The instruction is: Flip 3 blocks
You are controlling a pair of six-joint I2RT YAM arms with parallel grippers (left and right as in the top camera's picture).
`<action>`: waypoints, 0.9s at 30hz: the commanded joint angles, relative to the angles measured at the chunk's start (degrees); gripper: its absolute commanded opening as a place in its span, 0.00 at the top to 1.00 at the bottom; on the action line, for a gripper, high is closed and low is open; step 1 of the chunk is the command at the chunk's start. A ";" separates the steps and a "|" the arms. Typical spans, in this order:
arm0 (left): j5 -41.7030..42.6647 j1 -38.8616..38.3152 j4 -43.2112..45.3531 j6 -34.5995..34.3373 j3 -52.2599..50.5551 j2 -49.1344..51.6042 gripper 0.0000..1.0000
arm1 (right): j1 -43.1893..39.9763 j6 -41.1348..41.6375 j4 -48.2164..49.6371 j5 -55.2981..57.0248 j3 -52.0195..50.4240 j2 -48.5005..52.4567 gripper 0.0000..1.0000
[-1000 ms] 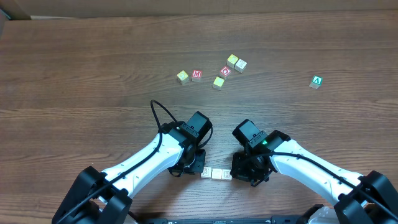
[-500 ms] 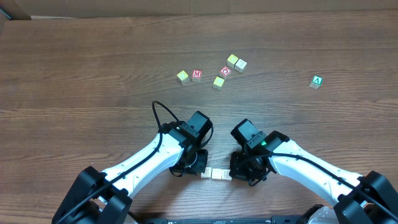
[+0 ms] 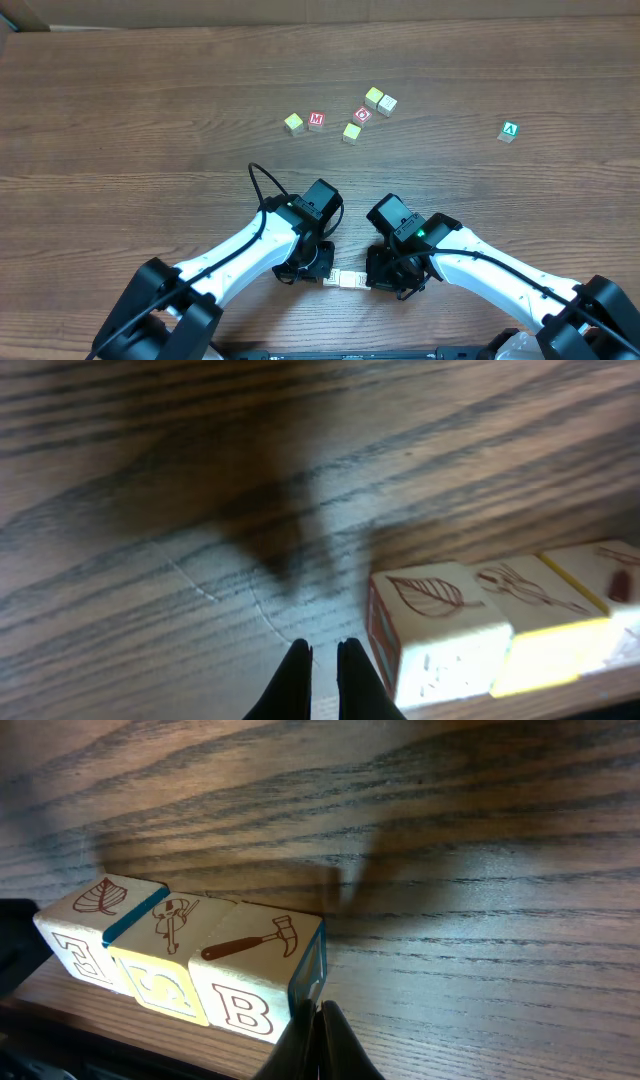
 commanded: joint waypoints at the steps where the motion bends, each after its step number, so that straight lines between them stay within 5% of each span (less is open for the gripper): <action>1: 1.16 0.15 0.44 1.29 -0.26 2.69 0.96 | 0.28 0.48 0.39 -0.26 -0.24 -0.15 0.96; 27: 3.10 0.15 2.40 6.32 -0.26 3.50 0.96 | 1.31 1.14 2.78 -0.28 -0.24 3.54 0.96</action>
